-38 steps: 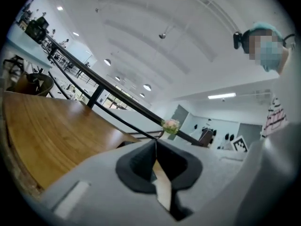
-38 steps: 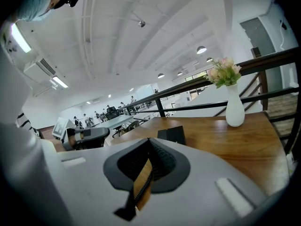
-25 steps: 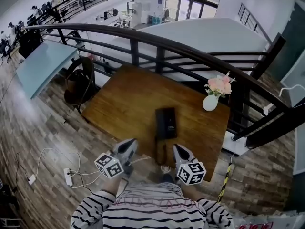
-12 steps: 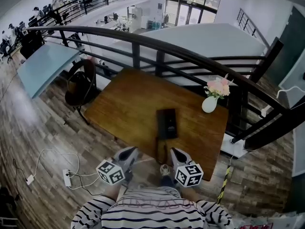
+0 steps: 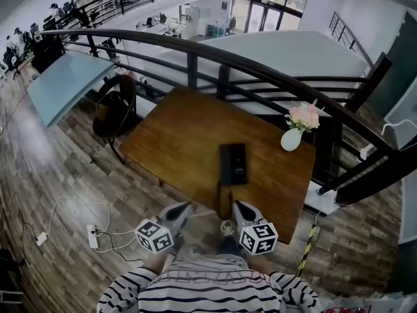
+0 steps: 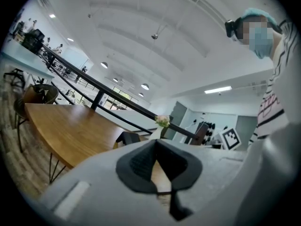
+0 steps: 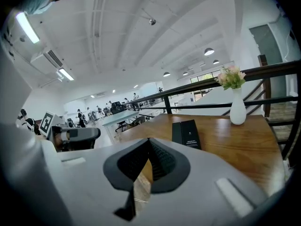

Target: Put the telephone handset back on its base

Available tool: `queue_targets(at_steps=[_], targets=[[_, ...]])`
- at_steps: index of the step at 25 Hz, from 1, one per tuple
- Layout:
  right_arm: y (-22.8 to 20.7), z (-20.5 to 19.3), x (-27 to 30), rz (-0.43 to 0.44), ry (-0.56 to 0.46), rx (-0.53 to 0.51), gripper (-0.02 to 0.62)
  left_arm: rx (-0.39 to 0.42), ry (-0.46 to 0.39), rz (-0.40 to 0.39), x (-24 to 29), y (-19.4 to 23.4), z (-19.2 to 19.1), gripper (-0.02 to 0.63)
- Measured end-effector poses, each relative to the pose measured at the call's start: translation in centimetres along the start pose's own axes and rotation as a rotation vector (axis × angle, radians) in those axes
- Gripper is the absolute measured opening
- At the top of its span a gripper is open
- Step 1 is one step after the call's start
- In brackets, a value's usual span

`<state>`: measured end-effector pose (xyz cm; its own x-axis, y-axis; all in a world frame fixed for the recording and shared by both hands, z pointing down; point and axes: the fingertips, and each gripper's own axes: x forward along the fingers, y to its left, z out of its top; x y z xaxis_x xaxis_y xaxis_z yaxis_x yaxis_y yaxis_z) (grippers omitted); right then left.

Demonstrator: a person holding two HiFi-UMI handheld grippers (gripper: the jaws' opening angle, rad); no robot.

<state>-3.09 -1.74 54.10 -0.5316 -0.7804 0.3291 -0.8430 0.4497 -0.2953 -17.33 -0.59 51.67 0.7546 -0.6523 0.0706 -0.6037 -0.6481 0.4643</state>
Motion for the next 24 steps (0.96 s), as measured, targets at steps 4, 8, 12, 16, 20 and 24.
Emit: queue_targets(at_steps=[4, 8, 12, 16, 20, 24], targets=[[0.0, -0.2, 0.2, 0.001, 0.009, -0.004, 0.000, -0.012, 0.006, 0.000, 0.1, 0.2, -0.3, 0.003], [-0.4, -0.1, 0.2, -0.006, 0.008, -0.006, 0.000, -0.013, 0.016, -0.004, 0.7, 0.2, -0.5, 0.004], [-0.9, -0.1, 0.3, -0.015, 0.006, -0.003, 0.000, -0.011, 0.025, -0.009, 1.3, 0.3, -0.6, 0.005], [-1.1, 0.2, 0.5, -0.016, 0.003, -0.003, 0.000, -0.012, 0.031, -0.007, 1.8, 0.4, -0.6, 0.005], [-1.5, 0.3, 0.5, -0.018, 0.003, -0.002, 0.000, -0.010, 0.034, -0.011, 2.4, 0.3, -0.7, 0.005], [-2.0, 0.3, 0.7, -0.022, 0.003, -0.001, 0.000, -0.016, 0.037, -0.018, 3.0, 0.2, -0.9, 0.005]])
